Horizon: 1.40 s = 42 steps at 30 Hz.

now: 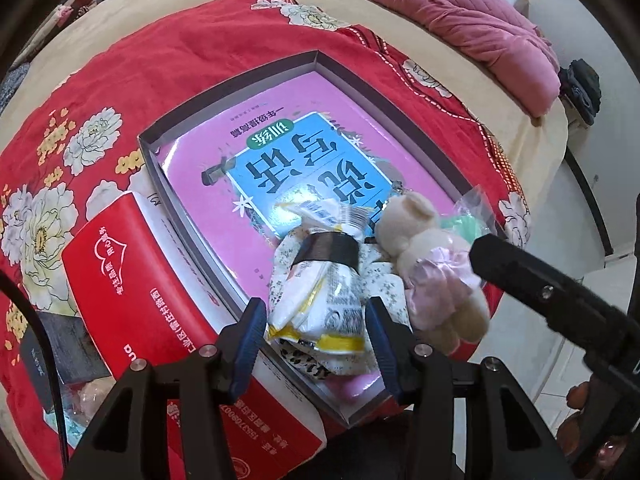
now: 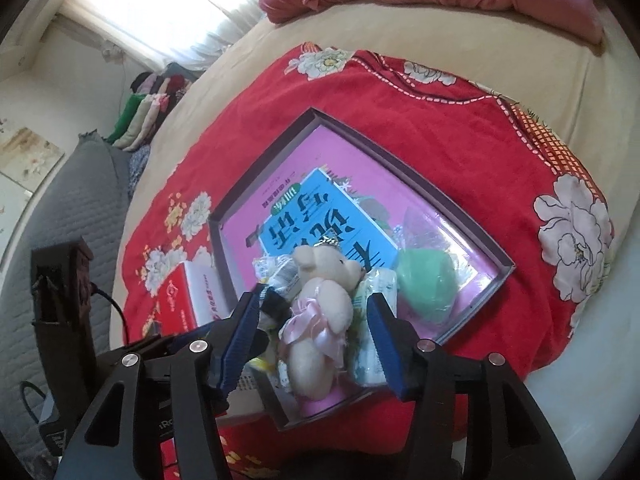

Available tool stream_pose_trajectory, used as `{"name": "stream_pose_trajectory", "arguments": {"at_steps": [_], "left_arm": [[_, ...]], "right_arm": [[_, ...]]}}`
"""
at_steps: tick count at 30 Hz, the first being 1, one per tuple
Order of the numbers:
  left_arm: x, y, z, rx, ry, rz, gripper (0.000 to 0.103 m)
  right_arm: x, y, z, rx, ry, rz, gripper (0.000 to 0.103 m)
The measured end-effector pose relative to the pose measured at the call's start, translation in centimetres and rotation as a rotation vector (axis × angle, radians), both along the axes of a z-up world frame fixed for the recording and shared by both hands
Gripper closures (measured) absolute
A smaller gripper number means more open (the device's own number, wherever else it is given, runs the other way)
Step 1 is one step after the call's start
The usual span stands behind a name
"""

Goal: Organize soft objects
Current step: 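Lower both grippers into the tray and open them to drop the snack bag and bear, then move both open grippers back toward the remaining items on the quilt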

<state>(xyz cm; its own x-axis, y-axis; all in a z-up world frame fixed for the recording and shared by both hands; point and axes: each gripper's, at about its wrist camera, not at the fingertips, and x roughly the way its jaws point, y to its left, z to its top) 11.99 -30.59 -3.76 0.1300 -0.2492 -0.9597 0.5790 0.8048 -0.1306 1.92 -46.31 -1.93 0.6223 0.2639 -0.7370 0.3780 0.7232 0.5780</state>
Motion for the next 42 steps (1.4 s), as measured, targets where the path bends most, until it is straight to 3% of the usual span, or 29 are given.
{"name": "stream_pose_trajectory", "arguments": {"at_steps": [9,11,16,19,42], "left_arm": [[-0.1,0.5,1.0,-0.014,-0.008,0.006,0.048],[-0.2,0.7,1.3,-0.024,-0.009,0.01,0.048],[-0.5,1.2,2.2,-0.033,-0.029,0.01,0.047],[-0.8,1.8,2.9,-0.026,-0.05,0.035,0.039],[-3.4,5.3,6.8,-0.033,-0.147,0.078,0.029]], "right_arm": [[-0.8,0.0,1.7,-0.033,-0.014,-0.004,0.045],[-0.8,0.1,2.1,-0.045,-0.015,-0.006,0.039],[-1.1,0.2,2.8,-0.071,-0.009,-0.017,0.037],[-1.2,0.5,3.1,-0.084,-0.009,-0.019,0.037],[-3.3,2.2,6.4,-0.233,-0.033,-0.002,0.028]]}}
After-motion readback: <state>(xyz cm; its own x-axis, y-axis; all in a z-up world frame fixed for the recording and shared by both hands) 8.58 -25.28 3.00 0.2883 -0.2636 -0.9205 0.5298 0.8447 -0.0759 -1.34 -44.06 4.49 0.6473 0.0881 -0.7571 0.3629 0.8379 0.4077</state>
